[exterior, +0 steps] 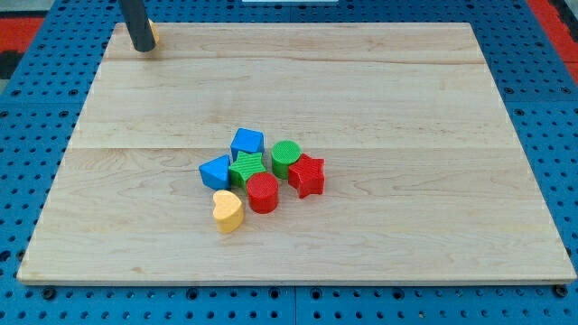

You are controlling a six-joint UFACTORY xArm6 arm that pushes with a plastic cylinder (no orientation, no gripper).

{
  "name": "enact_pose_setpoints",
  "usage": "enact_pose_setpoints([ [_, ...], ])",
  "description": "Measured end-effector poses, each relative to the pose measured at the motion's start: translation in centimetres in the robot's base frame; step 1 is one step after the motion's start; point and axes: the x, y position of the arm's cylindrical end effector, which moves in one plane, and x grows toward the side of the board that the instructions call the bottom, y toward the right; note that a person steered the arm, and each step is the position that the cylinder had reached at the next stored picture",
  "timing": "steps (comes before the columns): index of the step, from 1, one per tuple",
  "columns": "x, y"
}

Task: Move the blue cube towards top center

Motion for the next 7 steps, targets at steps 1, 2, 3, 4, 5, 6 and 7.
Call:
enact_pose_setpoints([
  [1, 2.1, -0.1],
  [2, 2.2, -0.1],
  [3, 2.4, -0.1],
  [4, 3.2, -0.1],
  [5, 3.8, 0.2],
  [6, 9.4, 1.6],
  [7, 14.1, -1.5],
])
